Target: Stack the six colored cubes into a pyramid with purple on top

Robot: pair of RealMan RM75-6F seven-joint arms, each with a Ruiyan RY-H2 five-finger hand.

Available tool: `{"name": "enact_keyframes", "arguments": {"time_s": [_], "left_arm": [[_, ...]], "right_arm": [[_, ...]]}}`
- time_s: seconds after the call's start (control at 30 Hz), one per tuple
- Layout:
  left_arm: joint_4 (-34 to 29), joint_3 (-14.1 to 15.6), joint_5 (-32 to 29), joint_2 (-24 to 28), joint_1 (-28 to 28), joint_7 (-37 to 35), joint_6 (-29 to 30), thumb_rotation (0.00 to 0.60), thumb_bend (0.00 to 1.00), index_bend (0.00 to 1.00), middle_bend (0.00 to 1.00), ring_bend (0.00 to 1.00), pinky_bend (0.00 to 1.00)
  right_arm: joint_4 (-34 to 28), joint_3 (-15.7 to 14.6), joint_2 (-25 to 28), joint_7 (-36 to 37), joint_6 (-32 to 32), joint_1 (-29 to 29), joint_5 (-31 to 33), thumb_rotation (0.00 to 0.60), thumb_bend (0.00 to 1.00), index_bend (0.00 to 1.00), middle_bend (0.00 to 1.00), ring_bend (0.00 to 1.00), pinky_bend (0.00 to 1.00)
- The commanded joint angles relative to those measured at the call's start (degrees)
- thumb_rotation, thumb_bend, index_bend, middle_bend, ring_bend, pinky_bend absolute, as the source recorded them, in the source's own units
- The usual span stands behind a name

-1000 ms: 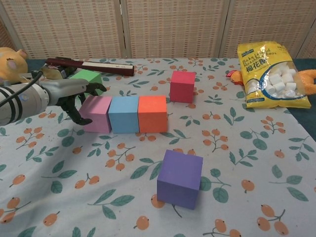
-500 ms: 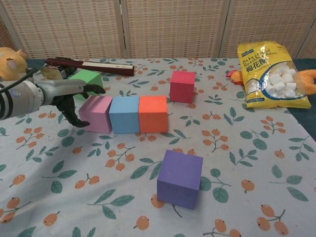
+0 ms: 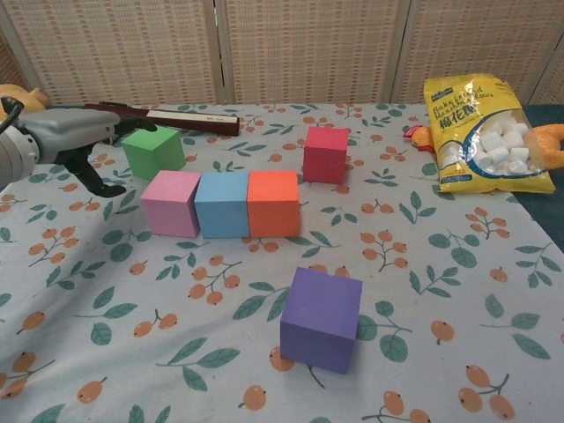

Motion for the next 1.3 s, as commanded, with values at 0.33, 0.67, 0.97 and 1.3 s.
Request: {"name": "enact_keyframes", "arguments": {"time_s": [0.33,0.67,0.97,1.3], "left_arm": [[9.0,-1.9,0.7,-5.0,-1.3,-2.9,-6.2,0.600,0.33,0.01,0.00,0.00,0.15],[9.3,-2.5,1.0,-5.7,-1.4,-4.0,-8.2,0.600,0.33,0.01,0.00,0.00,0.15],[8.9,-3.0,1.5,-5.8,-1.6,-4.4,-8.7,0.600,0.33,0.01,0.00,0.00,0.15],[9.8,-3.1,1.1,-6.2,-1.7,-4.1,-9.0,0.600,0.33,0.01,0.00,0.00,0.15]], "right_arm": [[-0.3,0.1,0.0,-0.8,-0.5,0.2,0.7,0.600,0.00,0.00,0.00,0.00,0.00],[-0.3,0.2,-0.1,-1.1,-1.1,0.3,1.3,0.600,0.00,0.00,0.00,0.00,0.00],[-0.3,0.3,-0.1,-1.3,-1.0,0.2,1.5,0.600,0.00,0.00,0.00,0.00,0.00],[-0.2,0.3,-0.2,-1.2,-1.0,0.2,1.7,0.600,0.00,0.00,0.00,0.00,0.00]]}}
